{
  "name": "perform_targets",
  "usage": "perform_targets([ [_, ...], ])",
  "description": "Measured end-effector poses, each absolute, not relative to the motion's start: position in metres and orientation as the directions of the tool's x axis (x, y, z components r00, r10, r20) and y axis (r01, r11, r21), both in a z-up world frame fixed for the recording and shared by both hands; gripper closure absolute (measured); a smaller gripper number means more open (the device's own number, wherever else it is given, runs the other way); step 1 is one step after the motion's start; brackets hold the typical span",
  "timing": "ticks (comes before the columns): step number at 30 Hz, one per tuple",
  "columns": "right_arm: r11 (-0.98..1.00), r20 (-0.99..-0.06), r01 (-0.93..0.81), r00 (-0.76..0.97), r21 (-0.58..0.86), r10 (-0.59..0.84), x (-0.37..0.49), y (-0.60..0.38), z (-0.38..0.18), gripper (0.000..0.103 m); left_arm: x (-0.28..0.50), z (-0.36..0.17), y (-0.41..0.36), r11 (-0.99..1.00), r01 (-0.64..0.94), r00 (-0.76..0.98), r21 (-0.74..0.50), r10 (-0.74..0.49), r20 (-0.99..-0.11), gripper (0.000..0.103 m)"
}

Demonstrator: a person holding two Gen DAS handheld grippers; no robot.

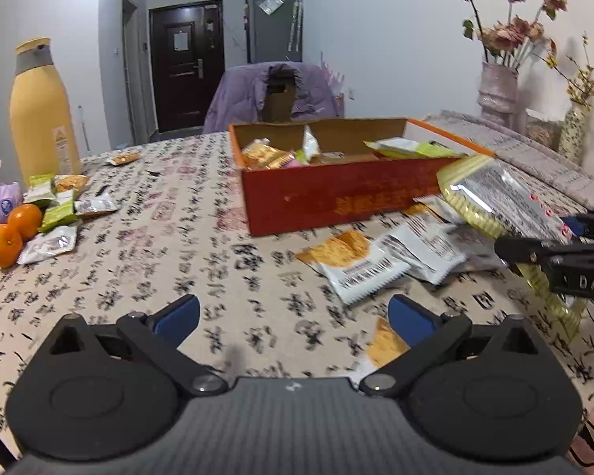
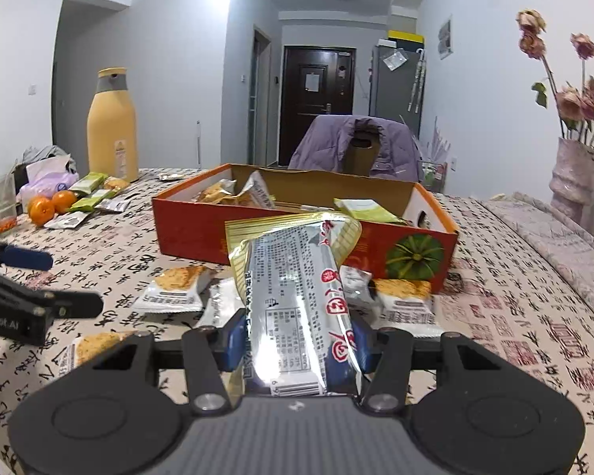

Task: Organize snacks
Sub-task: 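Grasp a pumpkin crisp packet with the left gripper while the right gripper holds the silver packet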

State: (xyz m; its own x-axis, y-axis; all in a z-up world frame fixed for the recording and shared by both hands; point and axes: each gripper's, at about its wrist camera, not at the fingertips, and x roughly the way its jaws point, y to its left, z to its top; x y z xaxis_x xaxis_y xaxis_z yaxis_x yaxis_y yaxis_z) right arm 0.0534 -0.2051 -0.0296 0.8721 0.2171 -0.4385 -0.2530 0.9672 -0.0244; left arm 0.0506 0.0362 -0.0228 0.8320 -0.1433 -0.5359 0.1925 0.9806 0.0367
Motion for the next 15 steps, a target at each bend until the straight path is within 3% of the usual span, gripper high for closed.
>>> perform_targets([
  [15, 0.969, -0.423, -0.243, 0.874, 0.049, 0.241, 0.041, -0.237, -0.038, 0.052, 0.037, -0.044, -0.011, 0.958, 0.273, 0.773, 0.092, -0.161, -0.614, 0.000],
])
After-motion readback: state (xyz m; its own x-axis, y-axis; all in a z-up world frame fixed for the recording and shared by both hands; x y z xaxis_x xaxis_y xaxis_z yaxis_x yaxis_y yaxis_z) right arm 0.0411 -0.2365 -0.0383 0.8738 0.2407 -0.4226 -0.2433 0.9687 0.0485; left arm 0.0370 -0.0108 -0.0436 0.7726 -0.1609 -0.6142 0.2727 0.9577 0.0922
